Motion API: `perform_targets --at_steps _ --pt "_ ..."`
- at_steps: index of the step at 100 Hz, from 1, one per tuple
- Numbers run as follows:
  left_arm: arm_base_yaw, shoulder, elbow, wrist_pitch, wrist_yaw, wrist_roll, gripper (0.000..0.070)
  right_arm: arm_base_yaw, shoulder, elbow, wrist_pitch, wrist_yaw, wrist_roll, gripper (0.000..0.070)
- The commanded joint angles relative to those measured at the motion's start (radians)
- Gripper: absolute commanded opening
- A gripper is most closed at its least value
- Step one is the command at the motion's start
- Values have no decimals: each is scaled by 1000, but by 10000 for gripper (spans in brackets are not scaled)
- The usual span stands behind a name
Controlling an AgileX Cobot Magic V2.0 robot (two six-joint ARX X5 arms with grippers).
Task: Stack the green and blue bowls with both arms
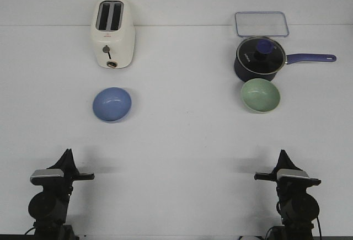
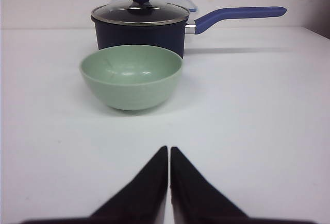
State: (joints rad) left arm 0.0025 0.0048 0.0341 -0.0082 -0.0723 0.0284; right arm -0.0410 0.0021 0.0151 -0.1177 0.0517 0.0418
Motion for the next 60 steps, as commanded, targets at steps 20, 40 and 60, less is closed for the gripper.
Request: perform_targets --at_steps 20,40,60 --pt "0 -2 -20 10 2 9 15 2 -1 -2 11 -28 99 9" --pt "0 -2 -20 10 2 9 15 2 -1 -2 13 -34 251 9" --pt "0 -2 -20 10 2 9 15 2 6 92 -40 -67 398 9"
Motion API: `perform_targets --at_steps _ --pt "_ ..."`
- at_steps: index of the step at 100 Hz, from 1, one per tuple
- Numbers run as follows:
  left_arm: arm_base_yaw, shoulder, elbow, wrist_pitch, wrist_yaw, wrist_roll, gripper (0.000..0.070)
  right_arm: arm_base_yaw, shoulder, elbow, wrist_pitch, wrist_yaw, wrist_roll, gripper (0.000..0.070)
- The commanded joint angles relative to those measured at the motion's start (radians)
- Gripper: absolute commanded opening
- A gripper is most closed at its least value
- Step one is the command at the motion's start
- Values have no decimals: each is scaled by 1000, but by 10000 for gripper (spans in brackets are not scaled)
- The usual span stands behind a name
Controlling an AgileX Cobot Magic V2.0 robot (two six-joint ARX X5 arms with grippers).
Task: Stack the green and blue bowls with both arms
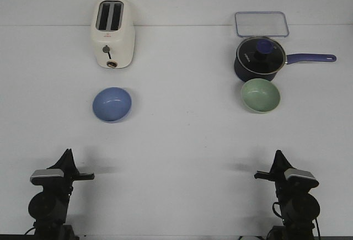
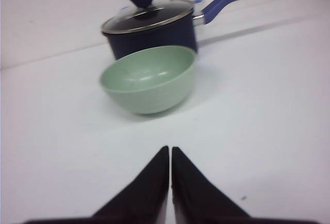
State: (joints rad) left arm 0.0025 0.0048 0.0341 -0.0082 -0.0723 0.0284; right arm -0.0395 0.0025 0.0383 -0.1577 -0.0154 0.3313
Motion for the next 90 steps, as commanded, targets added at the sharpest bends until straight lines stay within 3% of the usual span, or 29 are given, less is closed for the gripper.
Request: perform_targets --at_steps 1,17,20,27,31,43,58,90 --pt "0 -2 -20 10 2 9 15 1 10 81 -4 2 115 9" --pt "0 -2 -20 10 2 9 15 1 187 343 -80 32 95 32" --pt "0 -2 -20 10 2 9 15 1 240 397 -95 34 76 107" --pt "0 -2 -20 10 2 9 15 1 377 517 -135 39 40 365" --pt "0 -2 -20 10 2 9 15 1 461 582 -164 39 26 437" --pt "0 -2 -20 10 2 9 15 1 721 754 -252 39 -39 439" --pt "0 -2 -20 10 2 9 15 -4 1011 893 -269 42 -94 438" --pt "0 -2 -20 10 2 9 15 -87 1542 1159 -274 -24 -120 438"
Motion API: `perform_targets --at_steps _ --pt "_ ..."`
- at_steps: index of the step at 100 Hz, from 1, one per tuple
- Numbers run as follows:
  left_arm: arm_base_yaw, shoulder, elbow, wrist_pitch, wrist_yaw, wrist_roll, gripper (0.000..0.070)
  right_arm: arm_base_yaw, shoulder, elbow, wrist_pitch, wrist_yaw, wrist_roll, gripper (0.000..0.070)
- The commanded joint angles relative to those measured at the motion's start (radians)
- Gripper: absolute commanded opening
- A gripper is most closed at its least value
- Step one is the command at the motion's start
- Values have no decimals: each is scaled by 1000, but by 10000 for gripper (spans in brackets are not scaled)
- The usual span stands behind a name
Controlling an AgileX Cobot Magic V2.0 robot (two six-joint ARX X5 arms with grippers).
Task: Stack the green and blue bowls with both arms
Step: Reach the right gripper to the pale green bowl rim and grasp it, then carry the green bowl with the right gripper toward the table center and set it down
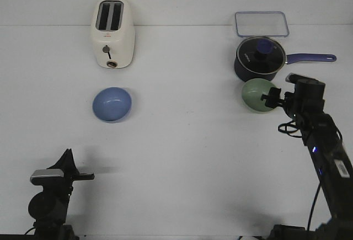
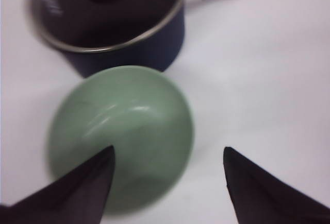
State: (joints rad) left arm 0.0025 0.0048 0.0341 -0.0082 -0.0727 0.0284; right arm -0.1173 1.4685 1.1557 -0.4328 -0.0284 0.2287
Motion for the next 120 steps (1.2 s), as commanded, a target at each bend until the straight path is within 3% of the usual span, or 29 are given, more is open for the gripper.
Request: perform_targets --at_steps 1,30,39,51,64,72,95,120 --pt "0 -2 -20 10 3 9 15 -11 88 47 2 -14 -18 438" --pt "0 -2 -20 10 3 9 15 -28 290 107 74 -55 -14 436" --pt "0 -2 -20 10 3 9 15 -28 318 107 88 -60 -10 377" --pt "0 -2 -20 10 3 9 15 -28 347 107 94 -62 6 357" --pt "0 -2 -20 10 3 9 15 -28 351 107 97 -62 10 91" --pt "0 -2 -20 10 3 9 15 -28 349 107 96 -62 17 5" --pt "0 -2 -20 10 3 9 15 -40 262 107 25 -140 19 4" --pt "0 -2 -20 10 3 9 15 -10 -15 59 -83 -244 22 4"
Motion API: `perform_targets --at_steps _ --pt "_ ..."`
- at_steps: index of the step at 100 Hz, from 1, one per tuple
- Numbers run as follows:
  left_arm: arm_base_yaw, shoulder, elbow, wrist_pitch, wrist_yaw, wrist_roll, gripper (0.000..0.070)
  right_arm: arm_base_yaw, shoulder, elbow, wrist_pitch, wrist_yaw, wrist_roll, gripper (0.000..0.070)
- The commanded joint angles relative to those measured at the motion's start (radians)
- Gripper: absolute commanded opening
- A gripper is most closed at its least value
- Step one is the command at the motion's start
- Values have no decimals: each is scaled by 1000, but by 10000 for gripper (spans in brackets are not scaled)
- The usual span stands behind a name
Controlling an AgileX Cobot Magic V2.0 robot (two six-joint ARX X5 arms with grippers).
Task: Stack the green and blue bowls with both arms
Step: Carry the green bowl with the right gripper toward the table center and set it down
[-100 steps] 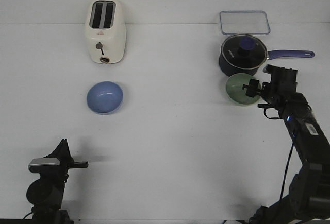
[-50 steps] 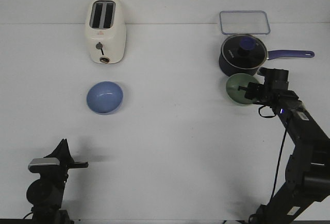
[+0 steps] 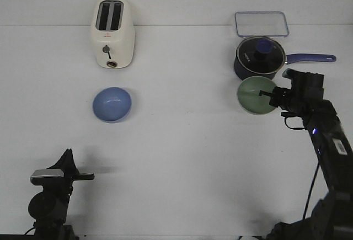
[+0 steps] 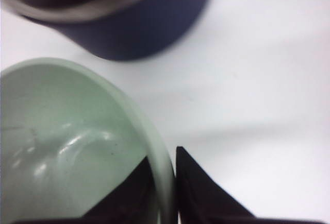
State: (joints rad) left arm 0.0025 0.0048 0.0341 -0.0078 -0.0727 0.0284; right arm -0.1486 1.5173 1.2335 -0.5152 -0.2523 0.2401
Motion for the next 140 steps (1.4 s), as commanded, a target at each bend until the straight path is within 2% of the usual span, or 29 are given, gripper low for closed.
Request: perform_targets --at_steps 1,13,27,45,57,78,101,107,116,120,140 --pt "0 -2 -20 10 3 9 15 27 -79 -26 -2 -21 15 4" --pt "0 -2 -20 10 3 9 15 129 -256 -135 4 -20 64 4" --pt "0 -2 -20 10 3 9 15 324 -383 -266 18 -13 135 4" --pt "0 -2 -20 10 3 9 15 594 -394 -399 73 80 233 4" --pt "0 -2 -20 10 3 9 15 712 -364 -455 142 142 282 4" --pt "0 -2 -20 10 3 9 15 797 -261 -465 174 179 295 4" --pt "0 -2 -20 10 3 9 15 806 -206 -465 176 202 286 7" --pt "0 -2 -20 10 3 9 15 806 -206 -465 175 204 285 58" --pt "0 -2 -20 10 3 9 15 806 -206 -465 173 203 282 290" --pt "0 -2 -20 10 3 9 15 806 -206 -465 170 203 281 360" --pt "0 -2 -20 10 3 9 15 795 -255 -464 173 204 253 376"
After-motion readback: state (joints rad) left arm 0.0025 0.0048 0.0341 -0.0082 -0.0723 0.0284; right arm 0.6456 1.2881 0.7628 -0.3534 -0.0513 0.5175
